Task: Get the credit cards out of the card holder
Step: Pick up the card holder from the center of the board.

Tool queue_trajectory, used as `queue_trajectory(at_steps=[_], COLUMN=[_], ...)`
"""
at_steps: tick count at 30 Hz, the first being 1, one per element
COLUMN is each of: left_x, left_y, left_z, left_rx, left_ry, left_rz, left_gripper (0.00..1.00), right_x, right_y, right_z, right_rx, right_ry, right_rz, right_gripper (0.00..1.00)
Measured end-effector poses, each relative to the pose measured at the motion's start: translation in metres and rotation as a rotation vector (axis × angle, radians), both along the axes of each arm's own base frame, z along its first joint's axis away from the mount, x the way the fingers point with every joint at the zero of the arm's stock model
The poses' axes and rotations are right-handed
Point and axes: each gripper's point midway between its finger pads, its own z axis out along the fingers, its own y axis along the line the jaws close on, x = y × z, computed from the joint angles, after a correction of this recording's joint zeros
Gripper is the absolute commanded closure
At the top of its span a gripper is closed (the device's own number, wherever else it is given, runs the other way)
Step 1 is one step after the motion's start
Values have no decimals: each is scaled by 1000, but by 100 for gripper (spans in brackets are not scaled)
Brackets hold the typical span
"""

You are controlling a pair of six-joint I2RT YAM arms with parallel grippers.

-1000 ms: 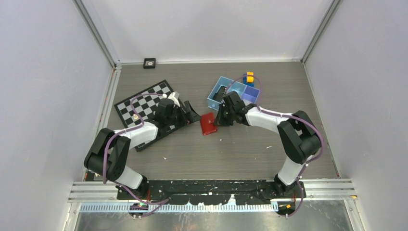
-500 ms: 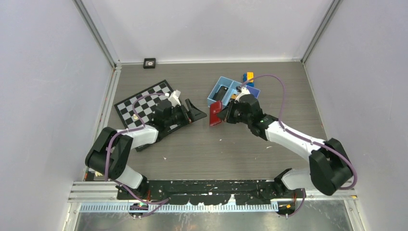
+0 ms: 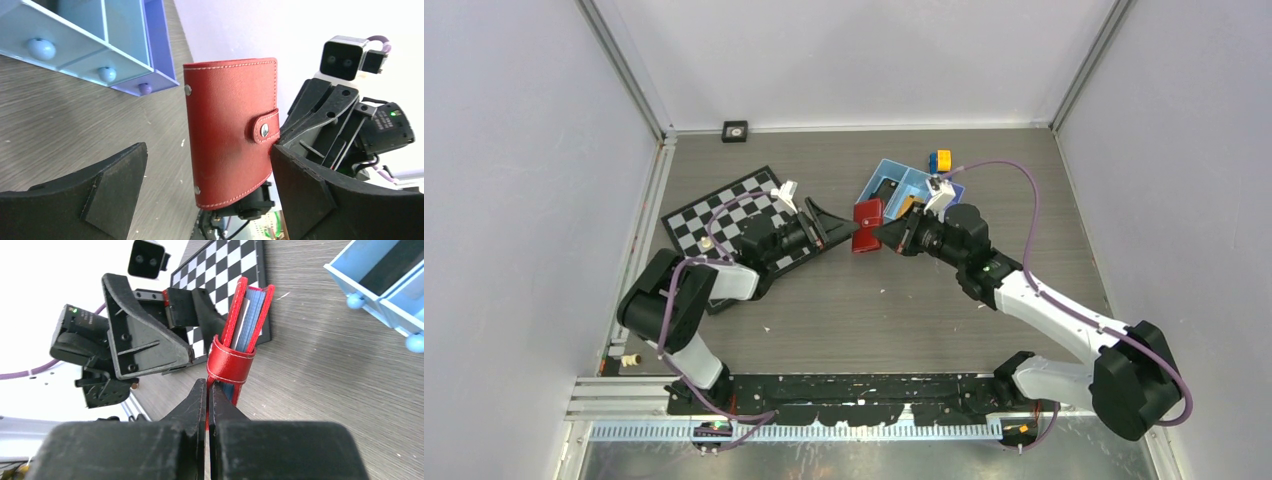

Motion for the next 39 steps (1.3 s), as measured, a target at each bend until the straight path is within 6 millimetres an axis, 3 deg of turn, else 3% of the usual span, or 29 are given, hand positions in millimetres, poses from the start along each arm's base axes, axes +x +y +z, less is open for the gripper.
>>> queue_trajectory(at_steps=[2, 8, 13, 17, 19, 21, 25, 31, 35, 39], left_x=[-1, -5, -5, -2, 0, 1, 2, 1, 0, 2], left_y=[-2, -6, -5, -2, 0, 1, 2, 2, 2, 3], left_z=[4, 11, 17, 19, 19, 17, 17, 19, 21, 16], left_rx=[-33, -116, -135, -134, -133, -125, -120, -115, -114, -95], left_ry=[4, 14, -3, -15, -23, -26, -31, -50, -59, -53], left_rz=[-13, -60, -64, -51, -43, -38, -33, -36, -35, -28], left_gripper=[9, 39, 52, 80, 87, 87, 69, 66, 72, 86], right_x=[-3, -5, -3, 2, 6, 9, 12, 15, 16, 16], right_y=[4, 17, 16, 17, 16, 16, 14, 8, 8, 9], right_z=[3, 4, -3, -9, -17, -23, -23, -33, -36, -38], right_rx=[22, 68, 56, 43, 29, 18, -5, -56, -68, -71], right_ry=[-2, 12, 34, 51, 71, 86, 94, 113, 117, 120], right_rz=[27, 84, 72, 59, 48, 39, 20, -12, -11, -10], right_gripper=[99, 99, 100, 100, 99, 100, 100, 100, 100, 99])
